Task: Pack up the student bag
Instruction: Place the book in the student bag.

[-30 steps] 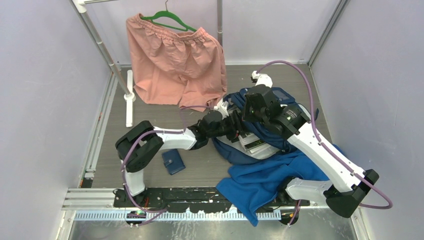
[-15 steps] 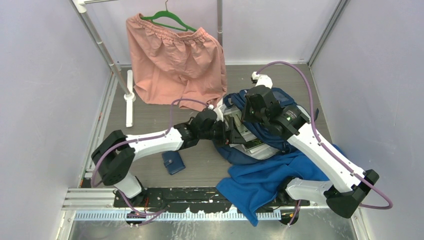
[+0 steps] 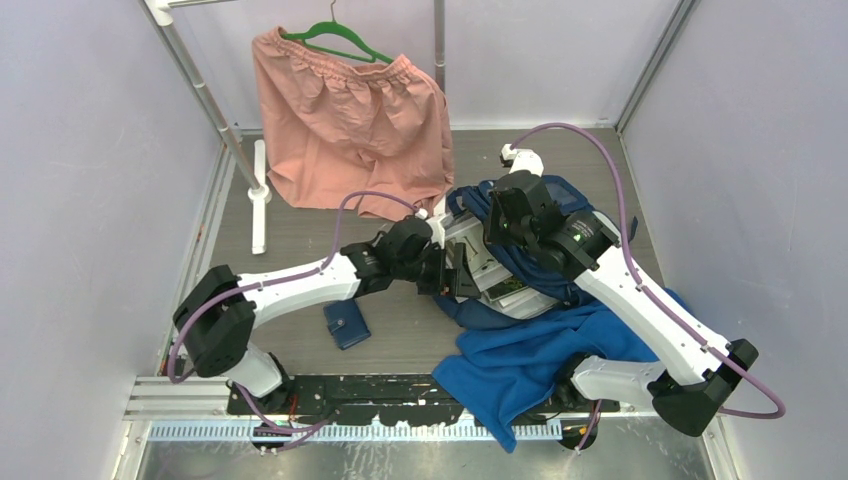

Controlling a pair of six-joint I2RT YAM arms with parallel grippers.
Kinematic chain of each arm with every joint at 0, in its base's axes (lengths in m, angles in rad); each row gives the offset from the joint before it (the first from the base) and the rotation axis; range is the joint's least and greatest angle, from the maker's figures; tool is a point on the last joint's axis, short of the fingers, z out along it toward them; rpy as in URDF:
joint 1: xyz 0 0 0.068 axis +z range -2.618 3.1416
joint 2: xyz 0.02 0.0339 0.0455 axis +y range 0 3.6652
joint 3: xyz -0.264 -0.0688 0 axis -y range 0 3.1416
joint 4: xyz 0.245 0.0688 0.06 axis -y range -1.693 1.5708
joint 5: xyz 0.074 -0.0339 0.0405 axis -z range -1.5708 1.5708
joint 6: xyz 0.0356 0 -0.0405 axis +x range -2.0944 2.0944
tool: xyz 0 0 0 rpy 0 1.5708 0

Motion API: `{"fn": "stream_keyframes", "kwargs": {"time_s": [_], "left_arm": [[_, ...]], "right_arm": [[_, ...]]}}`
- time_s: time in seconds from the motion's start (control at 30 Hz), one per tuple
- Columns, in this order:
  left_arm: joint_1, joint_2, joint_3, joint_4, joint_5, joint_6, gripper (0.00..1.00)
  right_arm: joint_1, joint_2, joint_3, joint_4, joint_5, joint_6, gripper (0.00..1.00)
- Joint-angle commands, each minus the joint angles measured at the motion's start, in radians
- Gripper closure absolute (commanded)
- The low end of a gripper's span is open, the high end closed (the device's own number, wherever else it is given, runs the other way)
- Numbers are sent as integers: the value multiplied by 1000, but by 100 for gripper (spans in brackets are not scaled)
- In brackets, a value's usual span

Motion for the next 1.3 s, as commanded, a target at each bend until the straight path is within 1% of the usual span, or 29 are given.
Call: {"fn": "stream_keyframes", "kwargs": {"time_s": [0.0,0.07,0.17,0.27,0.43,0.53,0.6,0.7,0.87,0.97,1.03,1.07,1.13,1.27], "left_arm": [[-3,35,95,42,41,23,22],[-3,19,92,35,31,33,22],[5,-30,80,-37,-4,59,22],[65,-40,71,-122,76,61,22],[137,-82,7,-125,61,68,22],[198,-68,-6,-67,90,51,22],[224,-28,0,-24,117,40,22],[226,46,54,28,146,22,23],[208,217,180,183,232,-53,25],[190,281,197,333,286,-153,28],[185,281,170,457,308,-206,28],[183,265,155,489,316,-213,28],[184,227,126,482,330,-186,28],[186,151,89,335,318,-88,27]], "right_arm": [[-3,-46,56,59,20,-5,99],[-4,-56,49,52,25,-3,99],[-3,-68,41,50,28,-1,99],[-4,-73,38,50,27,1,99],[-3,-76,26,61,34,8,99],[-4,-74,25,59,23,9,99],[-4,-76,24,59,25,13,99],[-3,-76,24,57,22,13,99],[-3,-69,23,60,11,23,99],[-4,-66,31,51,18,17,99],[-5,-66,37,37,26,12,99],[-5,-68,38,34,28,9,99],[-5,-69,35,30,28,4,99],[-6,-89,1,65,28,6,99]]}}
